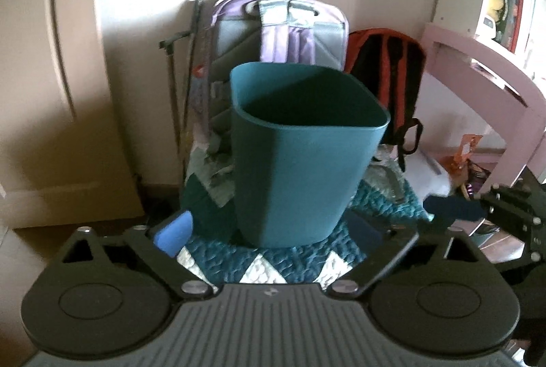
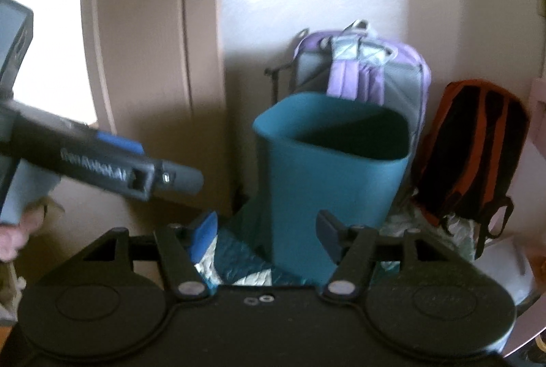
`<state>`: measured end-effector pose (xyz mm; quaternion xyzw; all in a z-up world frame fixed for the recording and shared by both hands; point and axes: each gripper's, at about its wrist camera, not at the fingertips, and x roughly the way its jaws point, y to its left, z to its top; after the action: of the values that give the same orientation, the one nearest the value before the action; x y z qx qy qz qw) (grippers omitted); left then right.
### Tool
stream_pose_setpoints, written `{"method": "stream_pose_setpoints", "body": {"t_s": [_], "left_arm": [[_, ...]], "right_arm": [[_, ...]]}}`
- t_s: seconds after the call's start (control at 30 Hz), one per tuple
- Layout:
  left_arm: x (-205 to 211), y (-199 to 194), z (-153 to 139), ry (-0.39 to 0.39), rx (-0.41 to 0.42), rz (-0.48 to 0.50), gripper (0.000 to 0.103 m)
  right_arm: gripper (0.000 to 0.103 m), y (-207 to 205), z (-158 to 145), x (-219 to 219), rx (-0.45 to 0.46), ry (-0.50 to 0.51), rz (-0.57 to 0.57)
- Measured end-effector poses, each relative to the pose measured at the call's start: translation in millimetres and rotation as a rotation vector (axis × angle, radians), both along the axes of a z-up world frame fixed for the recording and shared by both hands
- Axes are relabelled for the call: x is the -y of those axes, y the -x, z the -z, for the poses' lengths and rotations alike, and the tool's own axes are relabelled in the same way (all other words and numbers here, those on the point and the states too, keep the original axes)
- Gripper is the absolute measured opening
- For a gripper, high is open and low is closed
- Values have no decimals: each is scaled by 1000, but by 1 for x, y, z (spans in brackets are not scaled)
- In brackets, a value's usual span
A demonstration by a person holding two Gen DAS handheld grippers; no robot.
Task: Collect trash
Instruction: 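Lower left tool toward red foam net while right tool lowers toward clear plastic bag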
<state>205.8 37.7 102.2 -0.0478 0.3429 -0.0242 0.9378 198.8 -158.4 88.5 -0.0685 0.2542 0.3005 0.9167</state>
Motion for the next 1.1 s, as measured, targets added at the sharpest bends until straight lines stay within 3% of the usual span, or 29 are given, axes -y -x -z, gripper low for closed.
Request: {"method": "stream_pose_setpoints", "body": {"t_s": [0.2, 0.33, 0.63, 0.87, 1.1], "left_arm": [[-26, 8, 48, 41, -79, -32, 99], [-48, 4, 97, 63, -174, -55, 99], [-124, -28, 228, 66, -430, -206, 99], [-188, -50, 334, 60, -624, -328, 99], [-219, -64, 431, 48, -790, -323, 99]], "right_arm": [[65, 7, 49, -18, -117, 33, -56], [65, 6, 104, -37, -230, 86, -89], [65, 7, 241, -84, -448, 240, -203], [65, 4, 324, -140, -574, 339, -359], [65, 9, 407, -186, -706, 423, -465]]}}
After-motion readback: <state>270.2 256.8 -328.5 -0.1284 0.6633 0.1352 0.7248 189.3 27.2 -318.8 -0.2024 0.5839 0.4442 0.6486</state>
